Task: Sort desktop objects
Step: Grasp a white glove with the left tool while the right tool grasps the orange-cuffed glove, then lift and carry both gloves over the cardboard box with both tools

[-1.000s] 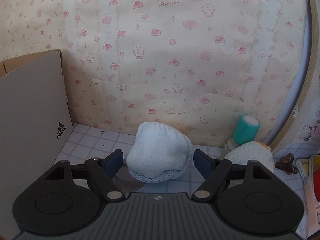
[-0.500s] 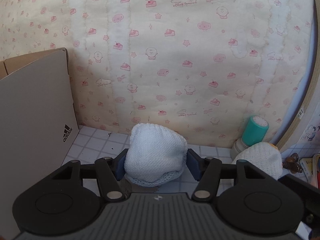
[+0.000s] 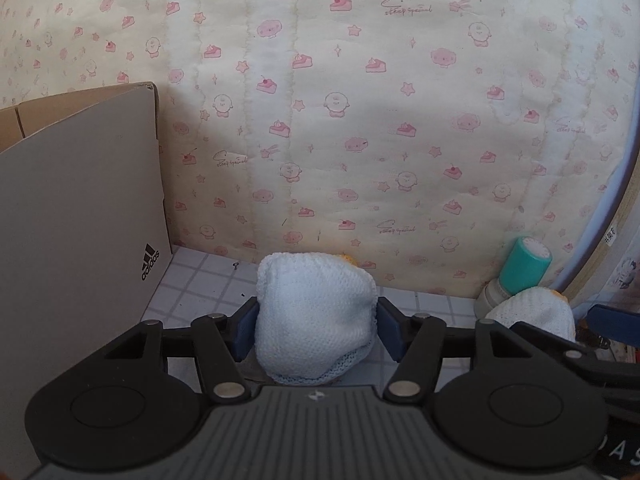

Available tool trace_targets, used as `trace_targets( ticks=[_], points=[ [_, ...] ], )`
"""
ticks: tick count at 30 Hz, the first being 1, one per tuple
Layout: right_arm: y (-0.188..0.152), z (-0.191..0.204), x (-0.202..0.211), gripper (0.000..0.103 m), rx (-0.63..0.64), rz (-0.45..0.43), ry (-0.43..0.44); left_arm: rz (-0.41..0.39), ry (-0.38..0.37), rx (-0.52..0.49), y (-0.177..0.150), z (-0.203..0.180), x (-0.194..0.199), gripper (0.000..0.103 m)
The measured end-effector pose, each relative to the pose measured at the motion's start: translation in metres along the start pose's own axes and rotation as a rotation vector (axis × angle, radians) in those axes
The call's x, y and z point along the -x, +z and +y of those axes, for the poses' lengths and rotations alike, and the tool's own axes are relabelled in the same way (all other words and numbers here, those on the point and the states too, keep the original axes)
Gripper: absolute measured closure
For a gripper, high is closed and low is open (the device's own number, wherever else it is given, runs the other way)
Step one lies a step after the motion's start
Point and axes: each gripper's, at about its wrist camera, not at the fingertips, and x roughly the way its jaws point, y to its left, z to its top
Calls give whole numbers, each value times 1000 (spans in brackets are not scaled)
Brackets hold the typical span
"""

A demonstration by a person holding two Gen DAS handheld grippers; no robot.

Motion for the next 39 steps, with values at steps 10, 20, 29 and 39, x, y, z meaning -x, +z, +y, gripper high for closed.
trace_targets(
  ticks=[10,20,29,39],
  points=[
    [-3,1,-19,47,-52,37,101,5,36,-16,4,6,-1,42],
    [-3,5,11,52,2,-17,66,-25,28,-31,2,3,13,53],
    [-8,5,41,52,35,-65,25,-71,6,-65,-2,-8,41,54],
    [-17,14,85,52,48,-124,5,-169,26,-141,-1,-16,113,54]
  ],
)
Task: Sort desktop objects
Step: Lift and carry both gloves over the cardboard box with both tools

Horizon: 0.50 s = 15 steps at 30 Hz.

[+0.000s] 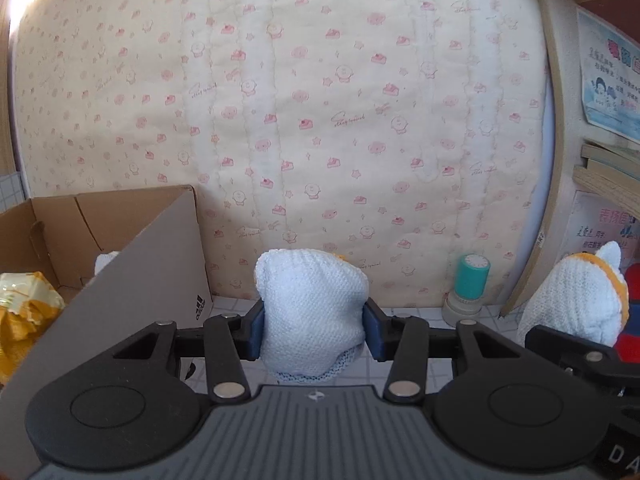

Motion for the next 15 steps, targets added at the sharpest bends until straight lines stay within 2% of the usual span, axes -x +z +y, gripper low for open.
trace_targets(
  ticks=[6,15],
  points=[
    [-3,6,29,52,6,-24,19,-82,17,-40,-8,7,20,54],
    [-6,31,77,51,13,-82,70,-173,70,-88,-15,28,92,54]
  ],
)
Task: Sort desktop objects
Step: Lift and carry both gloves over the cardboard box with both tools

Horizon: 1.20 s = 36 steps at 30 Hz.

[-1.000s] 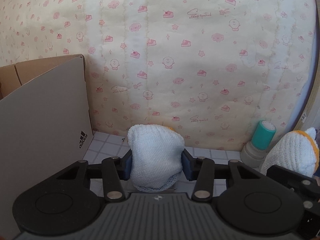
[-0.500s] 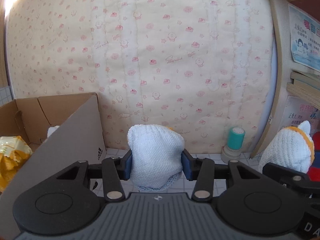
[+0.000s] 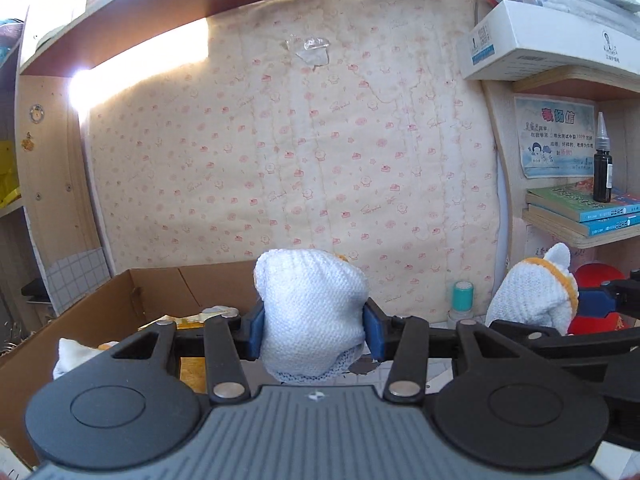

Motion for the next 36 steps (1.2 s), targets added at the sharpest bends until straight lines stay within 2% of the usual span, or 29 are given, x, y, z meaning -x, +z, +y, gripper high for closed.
trace_targets(
  ticks=[9,20,36],
  points=[
    [0,37,41,51,27,-48,44,-36,21,6,-5,28,43,54],
    [8,66,75,51,63,-91,51,-97,26,28,-2,46,76,54],
    [23,109,84,51,113,-120,114,-107,90,87,-6,93,90,53]
  ],
)
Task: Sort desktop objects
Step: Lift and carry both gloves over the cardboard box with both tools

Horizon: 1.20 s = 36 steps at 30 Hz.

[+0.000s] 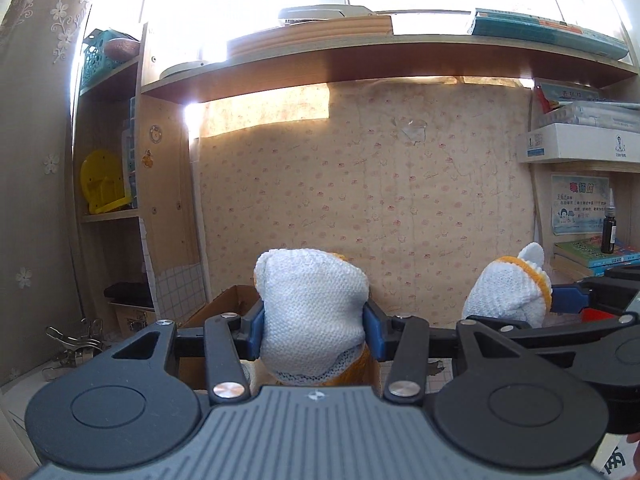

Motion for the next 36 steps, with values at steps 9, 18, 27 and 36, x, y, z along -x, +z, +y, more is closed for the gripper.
trace_targets(
  ticks=[9,18,27,36],
  points=[
    [9,29,-21,51,29,6,52,22,61,34,-5,38,-10,53],
    [16,63,-47,51,57,22,111,65,98,70,-14,75,-28,53],
    [18,85,-75,51,68,44,162,98,101,89,-20,95,-45,53],
    [16,94,-93,51,69,70,175,139,88,89,-23,102,-69,53]
  ],
)
